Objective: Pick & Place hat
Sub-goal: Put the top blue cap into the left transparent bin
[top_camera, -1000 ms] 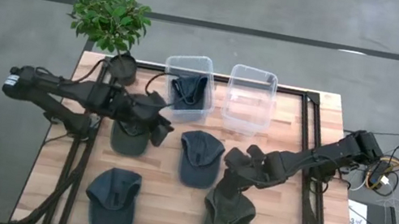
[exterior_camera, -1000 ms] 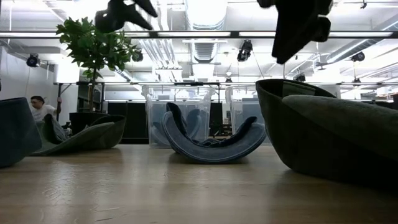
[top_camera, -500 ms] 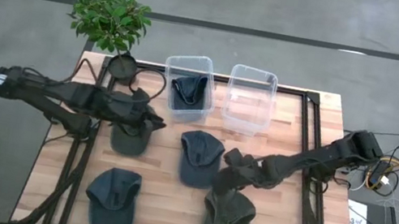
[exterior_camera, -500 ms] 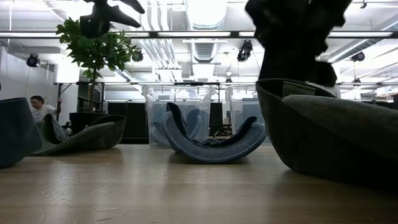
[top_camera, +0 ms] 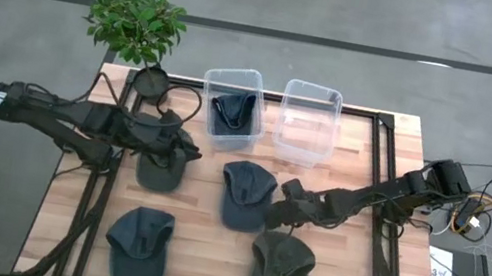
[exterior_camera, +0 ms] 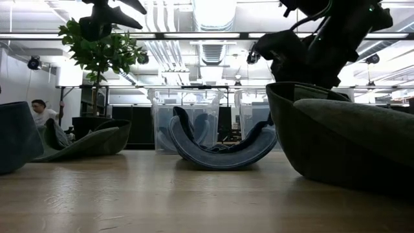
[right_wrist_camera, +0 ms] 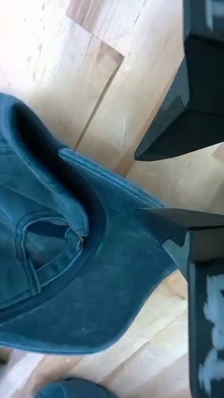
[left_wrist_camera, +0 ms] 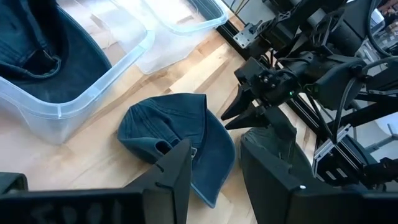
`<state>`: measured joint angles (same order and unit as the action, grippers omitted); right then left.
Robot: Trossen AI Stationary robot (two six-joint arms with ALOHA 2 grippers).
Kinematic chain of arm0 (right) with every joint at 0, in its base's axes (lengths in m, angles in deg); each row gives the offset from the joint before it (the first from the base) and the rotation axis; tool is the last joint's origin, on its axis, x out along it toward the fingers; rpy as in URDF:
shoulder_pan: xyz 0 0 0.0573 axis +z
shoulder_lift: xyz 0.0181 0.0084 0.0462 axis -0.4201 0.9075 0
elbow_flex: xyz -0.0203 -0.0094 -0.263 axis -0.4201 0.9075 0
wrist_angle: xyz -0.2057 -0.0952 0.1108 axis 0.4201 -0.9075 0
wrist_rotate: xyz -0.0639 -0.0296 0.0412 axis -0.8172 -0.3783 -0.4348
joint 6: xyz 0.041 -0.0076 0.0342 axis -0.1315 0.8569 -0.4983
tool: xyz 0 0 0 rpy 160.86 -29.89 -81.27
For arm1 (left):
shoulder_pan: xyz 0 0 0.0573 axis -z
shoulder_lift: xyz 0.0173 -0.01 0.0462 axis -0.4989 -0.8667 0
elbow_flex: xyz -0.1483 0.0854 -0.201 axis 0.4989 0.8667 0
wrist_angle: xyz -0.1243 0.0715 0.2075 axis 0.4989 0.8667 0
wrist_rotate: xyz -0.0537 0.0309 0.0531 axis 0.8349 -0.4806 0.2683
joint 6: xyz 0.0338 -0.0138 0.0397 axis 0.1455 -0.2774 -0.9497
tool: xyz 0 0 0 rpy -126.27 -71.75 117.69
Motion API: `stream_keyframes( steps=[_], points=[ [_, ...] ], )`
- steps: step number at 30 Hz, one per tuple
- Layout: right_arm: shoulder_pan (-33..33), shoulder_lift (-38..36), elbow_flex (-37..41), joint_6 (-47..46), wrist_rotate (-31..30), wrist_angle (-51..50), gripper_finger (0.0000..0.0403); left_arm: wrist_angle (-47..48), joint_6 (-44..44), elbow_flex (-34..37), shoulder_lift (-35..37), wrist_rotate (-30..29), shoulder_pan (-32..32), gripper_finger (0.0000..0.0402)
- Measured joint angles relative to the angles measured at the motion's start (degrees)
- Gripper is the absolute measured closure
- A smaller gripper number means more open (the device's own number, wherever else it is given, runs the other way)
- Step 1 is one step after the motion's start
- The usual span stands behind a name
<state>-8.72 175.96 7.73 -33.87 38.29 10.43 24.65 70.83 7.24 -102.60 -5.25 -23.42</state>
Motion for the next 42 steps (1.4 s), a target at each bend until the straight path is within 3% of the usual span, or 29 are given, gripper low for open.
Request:
stream_keyframes(
  steps=[16, 24, 29, 35, 42],
  points=[
    [-3.8, 0.1, 1.8, 1.2, 0.7, 5.7, 0.0275, 0.0, -0.3, 0.0, 0.0, 0.0, 0.0, 0.0271],
    [-4.1, 4.8, 1.8, 1.5, 3.2, 10.3, 0.0290, 0.0, -0.2, 0.0, 0.0, 0.0, 0.0, 0.0271],
    [-4.2, 5.1, 1.9, 1.5, 3.1, 9.8, 0.0314, -0.3, -0.2, 0.0, 0.0, 0.0, 0.0, 0.0271],
    [-4.2, 4.8, 2.0, 1.4, 1.7, 9.7, 0.0383, -0.5, -0.2, 0.0, 0.0, 0.0, 0.0, 0.0271],
    [-3.2, -0.7, 0.1, 4.6, 1.6, 7.6, 0.0389, -0.4, -0.5, 0.0, 0.0, 0.0, 0.0, 0.0271]
  ],
)
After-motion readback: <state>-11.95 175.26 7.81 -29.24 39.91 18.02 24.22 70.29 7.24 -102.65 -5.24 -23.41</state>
